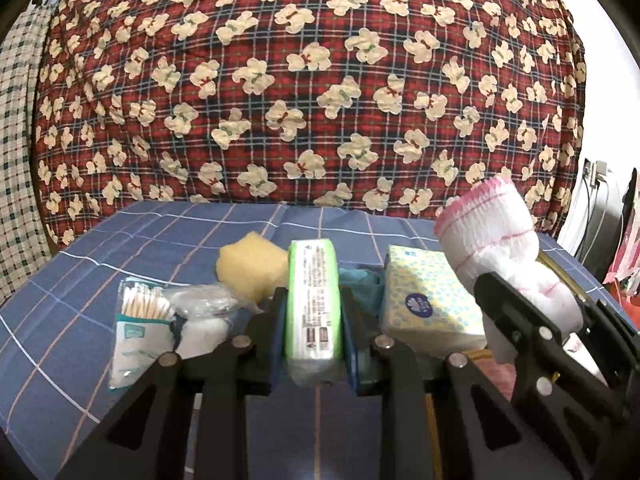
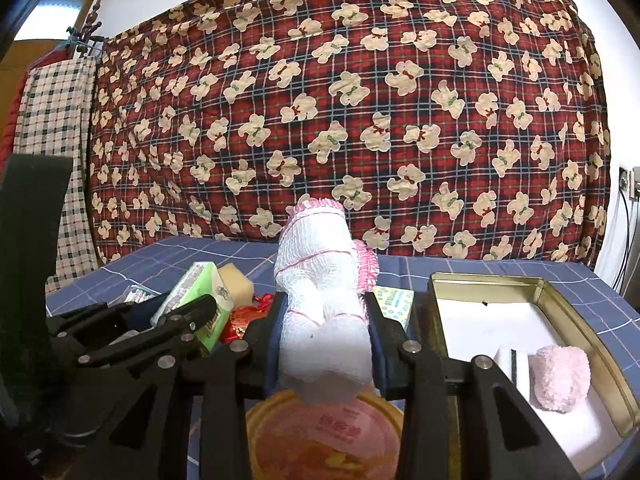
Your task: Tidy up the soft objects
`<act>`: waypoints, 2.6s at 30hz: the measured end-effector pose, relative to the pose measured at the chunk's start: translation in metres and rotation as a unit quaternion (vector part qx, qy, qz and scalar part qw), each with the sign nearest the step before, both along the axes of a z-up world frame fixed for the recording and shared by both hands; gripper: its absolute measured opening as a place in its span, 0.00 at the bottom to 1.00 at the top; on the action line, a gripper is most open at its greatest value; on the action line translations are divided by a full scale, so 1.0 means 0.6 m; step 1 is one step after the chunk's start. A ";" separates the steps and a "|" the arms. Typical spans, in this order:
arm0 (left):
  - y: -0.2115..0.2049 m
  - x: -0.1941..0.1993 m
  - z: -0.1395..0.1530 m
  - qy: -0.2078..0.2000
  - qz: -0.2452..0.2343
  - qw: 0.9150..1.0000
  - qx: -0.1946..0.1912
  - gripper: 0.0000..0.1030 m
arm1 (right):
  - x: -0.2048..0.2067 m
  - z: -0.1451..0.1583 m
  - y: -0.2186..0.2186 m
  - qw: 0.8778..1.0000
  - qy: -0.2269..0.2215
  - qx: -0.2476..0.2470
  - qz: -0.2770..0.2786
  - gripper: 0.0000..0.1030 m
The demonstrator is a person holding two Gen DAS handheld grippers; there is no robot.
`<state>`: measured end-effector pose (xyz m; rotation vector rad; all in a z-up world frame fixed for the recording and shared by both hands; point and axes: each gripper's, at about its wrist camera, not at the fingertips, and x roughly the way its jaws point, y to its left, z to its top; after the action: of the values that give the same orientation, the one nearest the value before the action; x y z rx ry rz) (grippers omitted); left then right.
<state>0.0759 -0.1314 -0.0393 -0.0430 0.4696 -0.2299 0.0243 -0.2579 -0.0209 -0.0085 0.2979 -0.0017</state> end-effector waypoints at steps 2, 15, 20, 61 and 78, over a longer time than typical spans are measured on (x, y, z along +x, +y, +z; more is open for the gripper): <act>-0.003 -0.001 0.000 0.001 -0.004 1.000 -0.001 0.22 | -0.001 0.001 -0.004 1.000 -0.002 0.002 -0.001 0.38; -0.030 0.001 0.007 0.010 -0.020 1.000 0.009 0.22 | 0.001 -0.001 -0.027 1.000 0.003 0.010 -0.004 0.38; -0.043 0.000 0.017 0.009 -0.027 1.000 0.009 0.22 | -0.002 0.005 -0.045 1.000 0.004 0.024 -0.002 0.38; -0.334 0.023 0.075 0.111 -0.174 0.977 0.056 0.23 | -0.001 0.020 -0.343 0.984 0.078 0.102 -0.127 0.39; -0.308 0.006 0.098 0.079 -0.157 0.984 0.035 0.67 | -0.023 0.022 -0.355 0.981 0.048 0.132 -0.133 0.71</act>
<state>0.0794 -0.3163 0.0197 0.0836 0.6418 -0.5210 0.0102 -0.4711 -0.0079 0.2963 0.3919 -0.2281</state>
